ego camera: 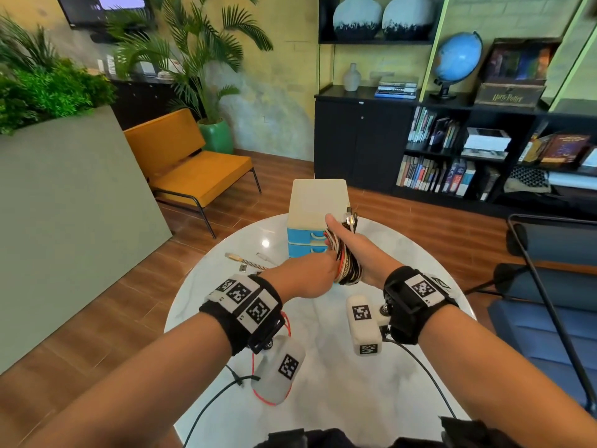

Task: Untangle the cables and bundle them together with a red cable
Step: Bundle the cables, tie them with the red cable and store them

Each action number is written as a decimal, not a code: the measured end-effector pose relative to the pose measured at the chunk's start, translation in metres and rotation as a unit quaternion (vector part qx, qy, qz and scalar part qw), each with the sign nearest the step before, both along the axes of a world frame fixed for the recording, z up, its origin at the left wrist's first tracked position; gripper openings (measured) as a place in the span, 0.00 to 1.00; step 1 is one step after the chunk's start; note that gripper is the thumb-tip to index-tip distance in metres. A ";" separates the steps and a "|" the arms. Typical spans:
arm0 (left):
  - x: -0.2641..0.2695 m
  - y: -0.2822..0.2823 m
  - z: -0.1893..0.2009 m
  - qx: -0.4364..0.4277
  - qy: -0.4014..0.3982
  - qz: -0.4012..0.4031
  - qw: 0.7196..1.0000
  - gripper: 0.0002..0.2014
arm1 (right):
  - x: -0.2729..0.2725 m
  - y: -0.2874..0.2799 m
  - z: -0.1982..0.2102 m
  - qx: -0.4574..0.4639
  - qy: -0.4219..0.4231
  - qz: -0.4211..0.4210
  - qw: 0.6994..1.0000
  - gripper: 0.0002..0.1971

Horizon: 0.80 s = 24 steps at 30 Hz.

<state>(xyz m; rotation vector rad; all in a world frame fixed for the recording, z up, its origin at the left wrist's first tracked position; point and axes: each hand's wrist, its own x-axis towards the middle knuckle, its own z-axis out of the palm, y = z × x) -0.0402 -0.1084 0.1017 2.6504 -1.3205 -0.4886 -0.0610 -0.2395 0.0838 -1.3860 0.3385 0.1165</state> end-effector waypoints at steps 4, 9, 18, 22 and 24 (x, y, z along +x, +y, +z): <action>0.000 -0.001 -0.003 0.069 -0.018 -0.035 0.997 0.13 | -0.001 0.006 -0.009 -0.115 0.020 -0.029 0.993 0.20; -0.003 -0.005 -0.012 0.090 0.006 -0.010 0.996 0.13 | 0.001 0.008 -0.019 -0.181 0.023 -0.109 0.977 0.17; 0.005 0.025 -0.011 -0.084 0.423 0.106 0.896 0.20 | 0.001 -0.011 -0.002 -0.149 -0.031 -0.256 0.955 0.05; 0.001 0.037 -0.028 -0.184 0.543 0.124 0.810 0.16 | -0.001 -0.017 0.008 -0.097 -0.051 -0.266 0.958 0.03; 0.001 0.039 -0.034 -0.204 0.570 0.125 0.786 0.15 | -0.002 -0.017 0.011 -0.095 -0.057 -0.255 0.961 0.04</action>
